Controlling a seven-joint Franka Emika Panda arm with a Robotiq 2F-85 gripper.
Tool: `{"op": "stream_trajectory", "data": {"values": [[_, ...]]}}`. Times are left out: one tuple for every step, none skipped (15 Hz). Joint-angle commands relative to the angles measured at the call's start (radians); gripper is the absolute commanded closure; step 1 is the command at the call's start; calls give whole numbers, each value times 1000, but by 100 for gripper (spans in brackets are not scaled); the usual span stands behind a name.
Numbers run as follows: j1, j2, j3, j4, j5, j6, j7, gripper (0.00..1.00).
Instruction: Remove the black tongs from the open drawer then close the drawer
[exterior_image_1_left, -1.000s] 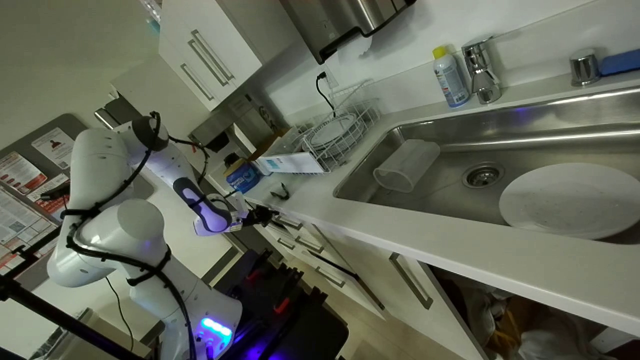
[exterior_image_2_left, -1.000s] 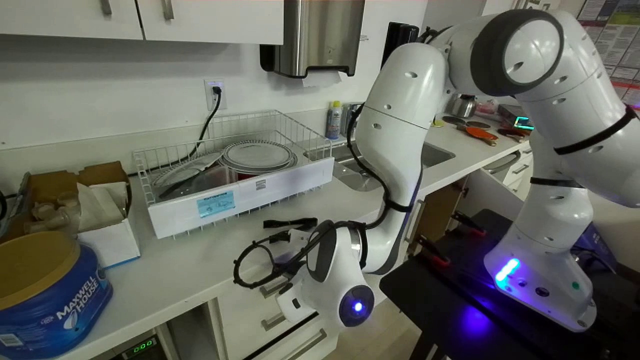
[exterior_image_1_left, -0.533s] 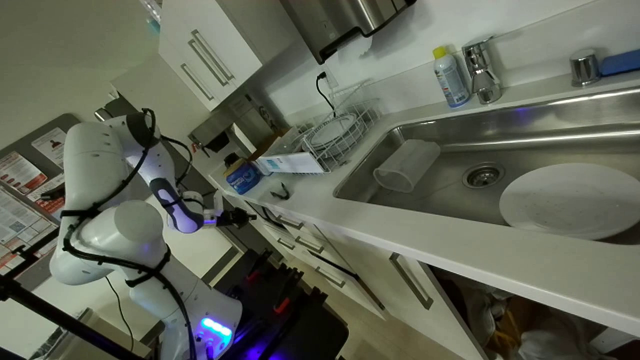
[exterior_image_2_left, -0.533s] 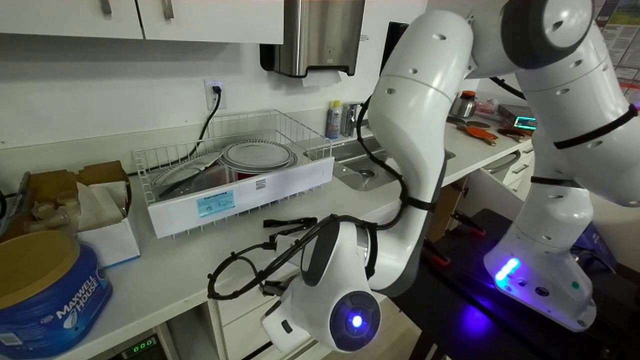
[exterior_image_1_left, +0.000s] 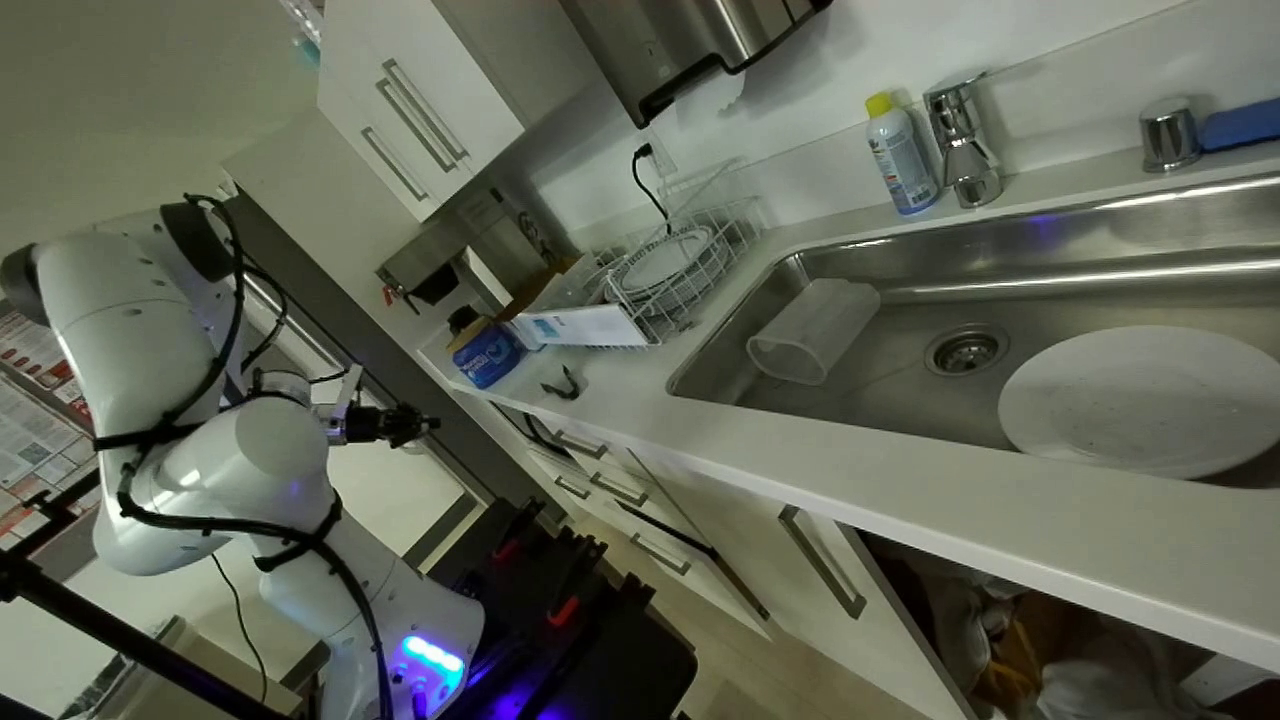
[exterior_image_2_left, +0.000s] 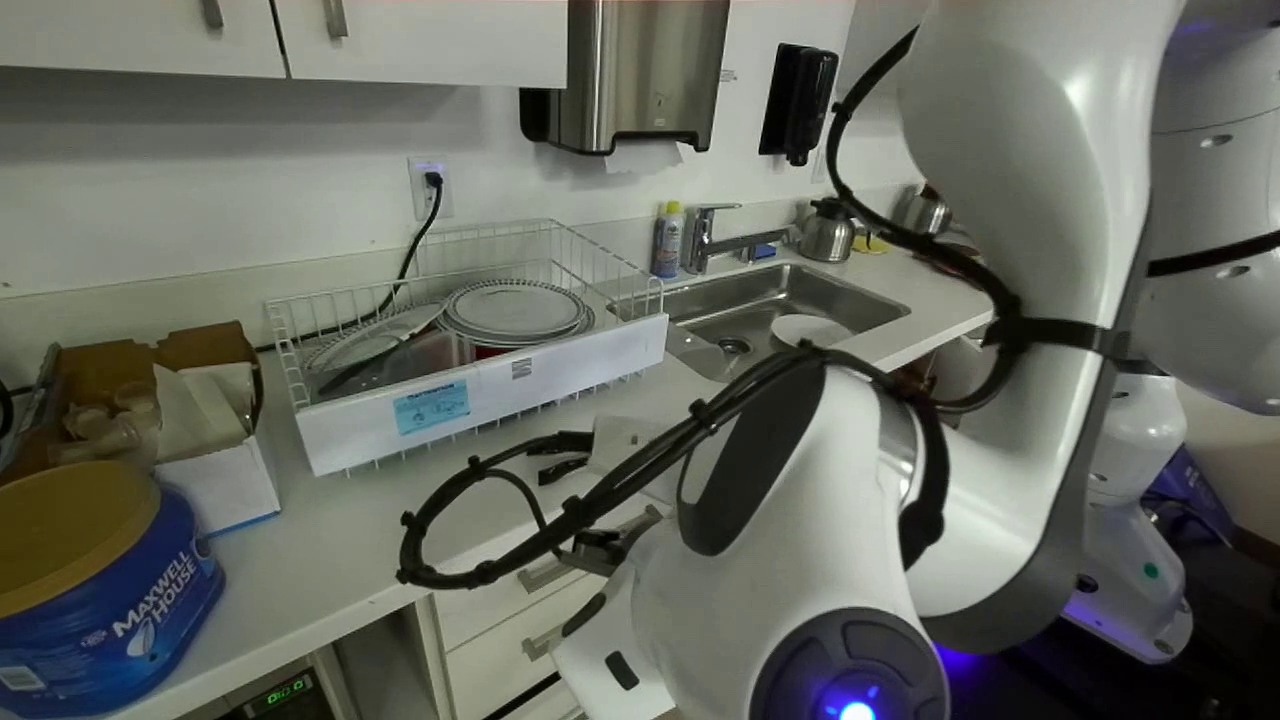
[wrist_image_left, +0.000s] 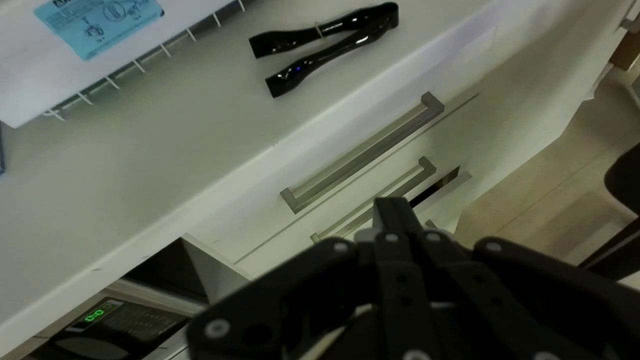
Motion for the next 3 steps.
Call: {"op": "stream_trajectory", "data": {"values": [[28,-103,10,-31,72,-73,-31,100],[34,-116,11,-32,81,-85,-34,100],[41,-126,10,-31,87,-98,-30,100]]}}
